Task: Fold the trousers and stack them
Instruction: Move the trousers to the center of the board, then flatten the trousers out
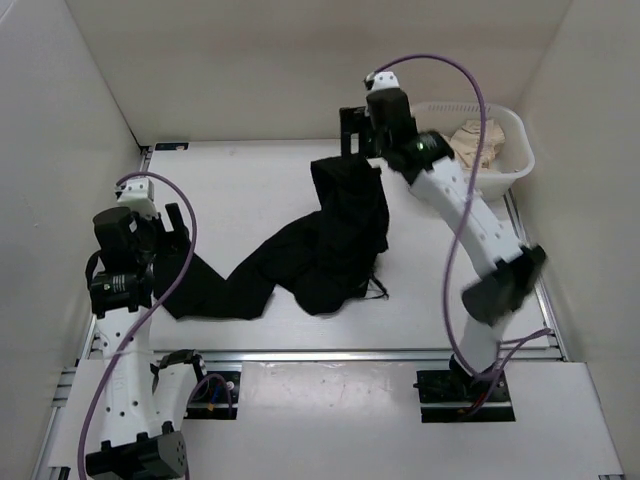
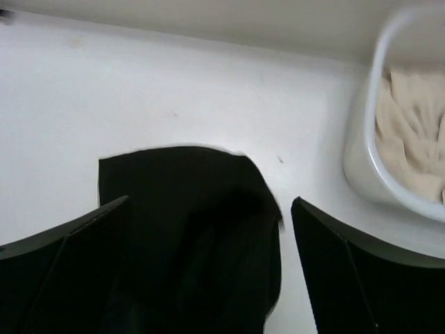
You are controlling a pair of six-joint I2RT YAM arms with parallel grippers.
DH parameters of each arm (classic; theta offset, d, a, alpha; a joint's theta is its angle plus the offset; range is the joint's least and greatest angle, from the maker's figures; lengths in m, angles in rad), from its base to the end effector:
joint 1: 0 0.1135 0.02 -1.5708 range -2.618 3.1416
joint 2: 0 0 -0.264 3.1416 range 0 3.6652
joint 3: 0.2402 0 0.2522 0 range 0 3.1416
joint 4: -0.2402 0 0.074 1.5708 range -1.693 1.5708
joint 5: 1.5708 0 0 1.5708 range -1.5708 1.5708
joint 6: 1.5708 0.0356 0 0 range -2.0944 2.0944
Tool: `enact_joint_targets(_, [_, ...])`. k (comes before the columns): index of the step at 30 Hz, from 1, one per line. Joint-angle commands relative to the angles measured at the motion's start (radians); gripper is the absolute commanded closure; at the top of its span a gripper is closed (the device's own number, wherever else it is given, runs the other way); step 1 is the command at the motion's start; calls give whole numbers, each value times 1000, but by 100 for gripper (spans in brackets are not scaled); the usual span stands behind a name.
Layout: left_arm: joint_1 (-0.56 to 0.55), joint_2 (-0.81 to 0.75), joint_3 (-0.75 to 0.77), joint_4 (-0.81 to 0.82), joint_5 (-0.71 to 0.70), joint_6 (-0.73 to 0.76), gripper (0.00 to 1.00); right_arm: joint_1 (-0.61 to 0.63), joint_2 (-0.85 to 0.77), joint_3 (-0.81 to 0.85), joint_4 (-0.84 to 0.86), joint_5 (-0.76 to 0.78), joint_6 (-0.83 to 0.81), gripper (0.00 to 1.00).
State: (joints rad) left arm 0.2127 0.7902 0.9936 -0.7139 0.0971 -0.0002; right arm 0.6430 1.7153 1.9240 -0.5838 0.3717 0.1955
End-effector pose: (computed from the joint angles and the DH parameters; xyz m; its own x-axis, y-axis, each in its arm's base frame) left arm 0.1547 0.0299 0.3558 -0.4776 -0.1033 -0.8725 -0.1275 0.9907 -0.0475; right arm 0.3158 0.2205 0.4449 -0.3436 -0.0313 -0.9386 -0.2257 0.9729 0.0502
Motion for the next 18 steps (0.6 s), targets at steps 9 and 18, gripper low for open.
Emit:
enact_joint_targets(9, [-28, 320, 22, -259, 78, 0, 0, -184, -37, -323, -174, -249, 200, 1])
enact_joint_targets(18, [-278, 352, -234, -182, 152, 0, 0, -140, -278, -916, 114, -431, 481, 2])
